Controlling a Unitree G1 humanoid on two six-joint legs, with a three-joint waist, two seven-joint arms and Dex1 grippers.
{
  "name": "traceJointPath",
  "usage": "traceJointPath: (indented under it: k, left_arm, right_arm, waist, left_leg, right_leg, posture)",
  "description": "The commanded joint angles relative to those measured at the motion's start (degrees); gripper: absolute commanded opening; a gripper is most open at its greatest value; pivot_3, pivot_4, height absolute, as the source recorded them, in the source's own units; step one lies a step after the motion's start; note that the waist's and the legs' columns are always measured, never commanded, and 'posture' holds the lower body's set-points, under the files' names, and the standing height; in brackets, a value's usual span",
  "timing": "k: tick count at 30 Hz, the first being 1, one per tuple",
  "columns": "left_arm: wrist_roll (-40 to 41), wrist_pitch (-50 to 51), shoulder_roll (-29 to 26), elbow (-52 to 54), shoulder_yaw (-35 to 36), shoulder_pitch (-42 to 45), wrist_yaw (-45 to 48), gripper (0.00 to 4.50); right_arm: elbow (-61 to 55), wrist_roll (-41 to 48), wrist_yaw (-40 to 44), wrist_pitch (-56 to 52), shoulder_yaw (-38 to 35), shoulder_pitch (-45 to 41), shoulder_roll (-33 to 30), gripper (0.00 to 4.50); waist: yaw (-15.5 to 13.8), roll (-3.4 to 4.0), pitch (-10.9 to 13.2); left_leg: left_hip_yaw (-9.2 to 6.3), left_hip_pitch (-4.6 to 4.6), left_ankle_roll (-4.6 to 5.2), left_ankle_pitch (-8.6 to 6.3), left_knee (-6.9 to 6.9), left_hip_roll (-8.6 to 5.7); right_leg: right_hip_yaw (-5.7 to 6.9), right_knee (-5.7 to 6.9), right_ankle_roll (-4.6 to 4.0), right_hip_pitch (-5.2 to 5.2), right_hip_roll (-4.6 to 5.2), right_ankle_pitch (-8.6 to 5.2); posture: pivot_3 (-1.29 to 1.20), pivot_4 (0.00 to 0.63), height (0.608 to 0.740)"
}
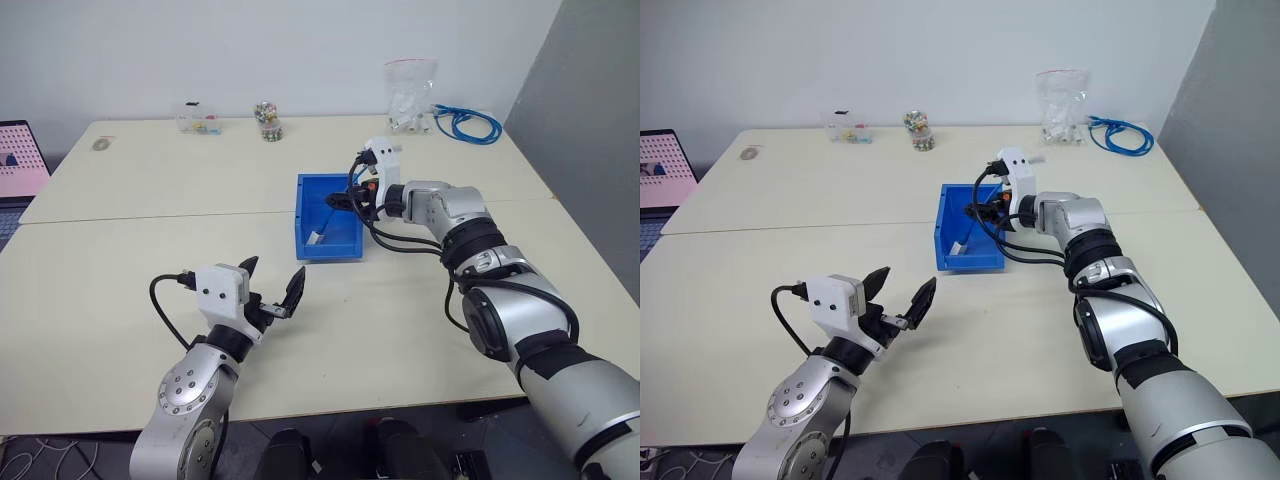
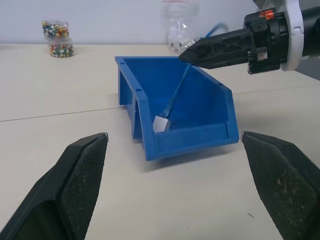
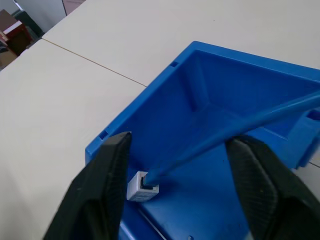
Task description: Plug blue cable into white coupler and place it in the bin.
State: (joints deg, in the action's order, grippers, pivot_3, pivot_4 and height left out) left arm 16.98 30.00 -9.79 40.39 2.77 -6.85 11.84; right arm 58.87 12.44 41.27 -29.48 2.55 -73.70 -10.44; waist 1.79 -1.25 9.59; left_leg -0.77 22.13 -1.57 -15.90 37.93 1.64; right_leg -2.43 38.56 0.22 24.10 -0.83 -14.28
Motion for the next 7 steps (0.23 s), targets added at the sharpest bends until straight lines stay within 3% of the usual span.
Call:
traceJointPath:
  k: [1,7]
  left_arm:
    - [2.2,1.5,0.8,-0.7,2.6,1.9,-1.6,4.5]
    - [2.5,2.3,-1.1,-6.5,6.6,7.3,-1.9,4.5]
  right_arm:
    - [-9.5,-1.0,2.3,0.8,0.2,0.1,-3.3,4.07]
    - [-40.6,-0.8,0.3,-7.0,-0.2,15.2,-11.0,4.07]
  waist:
    - [0.0,-0.01,0.0]
    - [-0.1,-0.01,0.0]
  left_leg:
    - [0.0,0.01,0.0,0.0,0.0,-0.01]
    - [-0.1,0.11,0.0,0.0,-0.03,0.02]
  right_leg:
    - [0.01,0.0,0.02,0.0,0.0,-0.01]
    - [0.06,-0.07,0.03,0.01,0.0,-0.02]
  posture:
    - [0.0,0.15,0.74]
    - [0.0,0.15,0.74]
